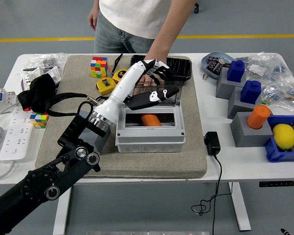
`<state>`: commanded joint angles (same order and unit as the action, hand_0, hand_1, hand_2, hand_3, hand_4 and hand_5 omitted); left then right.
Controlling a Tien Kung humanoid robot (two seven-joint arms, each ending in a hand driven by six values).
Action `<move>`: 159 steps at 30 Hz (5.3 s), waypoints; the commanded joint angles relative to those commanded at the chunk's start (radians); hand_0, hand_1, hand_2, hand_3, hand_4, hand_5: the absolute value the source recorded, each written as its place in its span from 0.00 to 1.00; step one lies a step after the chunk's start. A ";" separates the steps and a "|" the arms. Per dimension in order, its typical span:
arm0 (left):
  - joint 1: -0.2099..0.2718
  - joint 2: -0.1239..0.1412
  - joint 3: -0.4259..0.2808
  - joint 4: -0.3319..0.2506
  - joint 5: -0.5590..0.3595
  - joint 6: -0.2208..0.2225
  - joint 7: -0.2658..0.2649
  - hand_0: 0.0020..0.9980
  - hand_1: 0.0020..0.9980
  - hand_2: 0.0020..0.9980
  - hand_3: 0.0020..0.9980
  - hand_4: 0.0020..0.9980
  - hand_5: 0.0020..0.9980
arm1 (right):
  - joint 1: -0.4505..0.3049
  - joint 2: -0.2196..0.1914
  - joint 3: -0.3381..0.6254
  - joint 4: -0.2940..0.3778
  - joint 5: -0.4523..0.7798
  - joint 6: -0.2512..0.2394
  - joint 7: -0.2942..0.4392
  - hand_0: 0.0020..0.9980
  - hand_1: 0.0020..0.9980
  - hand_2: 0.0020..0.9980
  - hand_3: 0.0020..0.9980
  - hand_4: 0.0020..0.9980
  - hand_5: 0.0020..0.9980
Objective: Fetch the battery,place it into the box,close the lid of the box
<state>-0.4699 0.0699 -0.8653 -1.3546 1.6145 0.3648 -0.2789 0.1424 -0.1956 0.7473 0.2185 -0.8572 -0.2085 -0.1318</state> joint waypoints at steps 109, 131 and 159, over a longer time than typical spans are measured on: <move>0.448 -0.034 -0.823 -0.147 -0.076 -0.130 0.127 0.82 0.85 0.81 0.76 1.00 0.92 | -0.003 -0.003 0.003 0.008 -0.028 -0.011 0.002 0.77 0.68 0.66 0.61 0.99 0.82; 0.455 -0.039 -0.817 -0.122 -0.084 -0.182 0.177 0.70 0.70 0.66 0.67 1.00 0.91 | -0.007 0.005 0.008 0.009 -0.034 -0.009 0.000 0.77 0.68 0.66 0.61 0.99 0.82; 0.456 -0.044 -0.814 -0.123 -0.082 -0.175 0.178 0.68 0.67 0.63 0.65 0.98 0.89 | -0.008 0.011 0.027 0.007 -0.043 -0.009 -0.003 0.77 0.68 0.66 0.61 0.99 0.82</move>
<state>-0.0142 0.0256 -1.6797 -1.4779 1.5328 0.1897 -0.1012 0.1341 -0.1844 0.7740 0.2255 -0.8999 -0.2172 -0.1352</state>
